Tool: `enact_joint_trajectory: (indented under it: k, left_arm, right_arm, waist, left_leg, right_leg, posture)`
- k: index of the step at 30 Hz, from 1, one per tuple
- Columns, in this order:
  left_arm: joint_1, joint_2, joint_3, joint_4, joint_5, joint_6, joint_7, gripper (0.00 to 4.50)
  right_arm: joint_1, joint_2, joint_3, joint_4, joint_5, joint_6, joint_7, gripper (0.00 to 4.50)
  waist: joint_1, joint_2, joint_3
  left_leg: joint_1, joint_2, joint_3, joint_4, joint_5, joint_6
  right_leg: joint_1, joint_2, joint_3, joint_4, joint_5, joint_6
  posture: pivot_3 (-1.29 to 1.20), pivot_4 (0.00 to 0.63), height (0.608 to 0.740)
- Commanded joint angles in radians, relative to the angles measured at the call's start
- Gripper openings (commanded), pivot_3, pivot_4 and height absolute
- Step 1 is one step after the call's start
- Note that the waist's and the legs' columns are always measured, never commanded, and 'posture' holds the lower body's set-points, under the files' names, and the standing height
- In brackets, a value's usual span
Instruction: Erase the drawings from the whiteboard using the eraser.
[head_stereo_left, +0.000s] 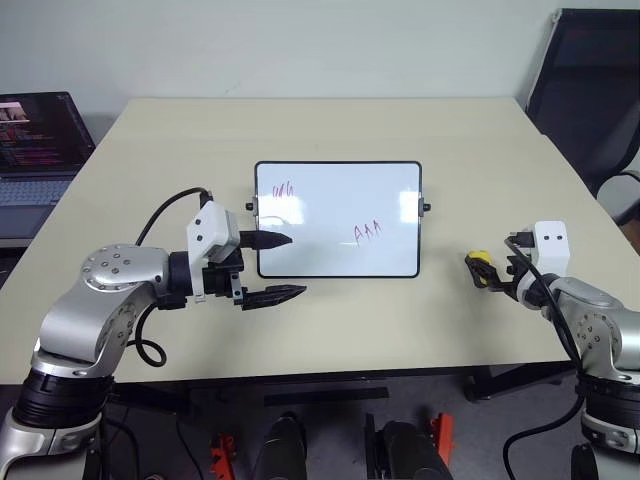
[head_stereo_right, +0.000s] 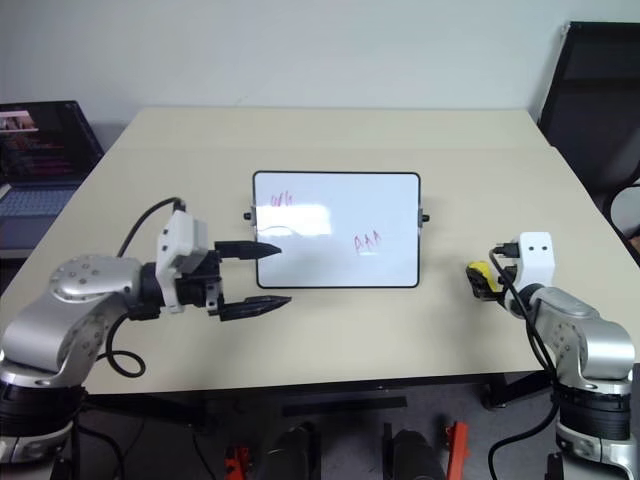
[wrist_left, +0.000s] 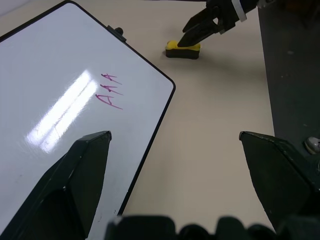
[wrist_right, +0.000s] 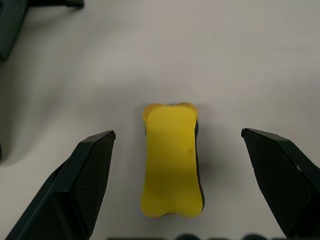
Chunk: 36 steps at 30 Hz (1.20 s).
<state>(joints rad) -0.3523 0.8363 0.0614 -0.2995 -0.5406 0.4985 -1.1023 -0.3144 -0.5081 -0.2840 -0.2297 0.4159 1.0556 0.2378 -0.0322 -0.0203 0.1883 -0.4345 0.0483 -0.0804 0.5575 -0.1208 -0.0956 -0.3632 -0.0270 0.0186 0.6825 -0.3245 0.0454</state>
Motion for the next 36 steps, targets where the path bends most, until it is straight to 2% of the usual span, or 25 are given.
enact_joint_trajectory:
  k: [1,9,12,18,20,27,32,36]
  left_arm:
    - [-0.015,0.012,0.01,-0.003,0.002,-0.006,-0.005,4.5]
    - [-0.012,0.018,0.016,-0.005,0.01,-0.002,-0.002,4.5]
    - [-0.008,0.019,0.021,-0.007,0.009,0.0,0.0,4.5]
    - [0.006,0.021,0.031,-0.008,0.012,-0.001,0.01,4.5]
    - [0.011,0.021,0.035,-0.006,0.012,0.0,0.016,4.5]
    - [0.089,0.033,0.071,-0.024,0.032,0.027,0.085,4.5]
    - [0.182,0.043,0.098,-0.077,0.038,0.045,0.125,4.5]
    - [0.192,0.04,0.099,-0.097,0.027,0.057,0.141,4.5]
  right_arm:
    - [0.008,0.012,0.018,-0.035,-0.009,-0.015,-0.003,4.44]
    - [0.002,0.02,0.033,0.031,-0.054,-0.075,-0.012,4.44]
    - [-0.003,0.016,0.033,0.047,-0.063,-0.087,-0.006,3.84]
    - [-0.005,0.019,0.031,0.066,-0.076,-0.1,0.001,1.65]
    - [-0.006,0.023,0.029,0.066,-0.077,-0.1,0.004,1.28]
    - [0.014,-0.011,0.045,-0.023,-0.052,-0.067,0.056,1.28]
    - [0.044,-0.101,0.118,-0.232,0.013,0.021,0.161,1.28]
    - [-0.016,-0.154,0.24,-0.368,0.042,0.064,0.213,1.28]
  waist:
    - [0.0,0.0,0.0]
    - [0.0,0.0,0.0]
    - [0.0,0.0,0.0]
    - [0.0,0.0,0.0]
    - [0.0,0.0,0.0]
    - [0.0,0.0,0.0]
    - [0.0,0.001,0.0]
    - [0.0,0.001,0.0]
  left_leg:
    - [0.0,0.0,0.0,0.0,0.0,0.0]
    - [0.0,0.0,0.0,0.0,0.0,0.0]
    - [0.0,0.0,0.0,0.0,0.0,0.0]
    - [0.0,0.0,0.0,0.0,0.0,0.0]
    - [0.0,0.0,0.0,0.0,0.0,0.0]
    - [0.0,0.0,0.0,0.0,0.0,0.0]
    - [0.0,0.001,0.001,-0.001,0.0,0.0]
    - [0.0,0.001,0.0,0.001,0.0,0.0]
  right_leg:
    - [0.0,0.0,0.0,0.0,0.0,0.0]
    - [0.0,0.0,0.0,0.0,0.0,0.0]
    - [0.0,0.0,0.0,0.0,0.0,0.0]
    - [0.0,0.0,0.0,0.0,0.0,0.0]
    - [0.0,0.0,0.0,0.0,0.0,0.0]
    - [0.0,0.0,0.0,0.0,0.0,0.0]
    - [-0.001,0.0,0.001,0.0,0.0,0.0]
    - [-0.001,0.001,0.001,0.001,0.001,-0.001]
  posture:
    - [0.0,0.15,0.74]
    - [0.0,0.15,0.74]
    - [0.0,0.15,0.74]
    - [0.0,0.15,0.74]
    - [0.0,0.15,0.74]
    - [0.0,0.15,0.74]
    - [0.0,0.15,0.74]
    - [0.0,0.15,0.74]
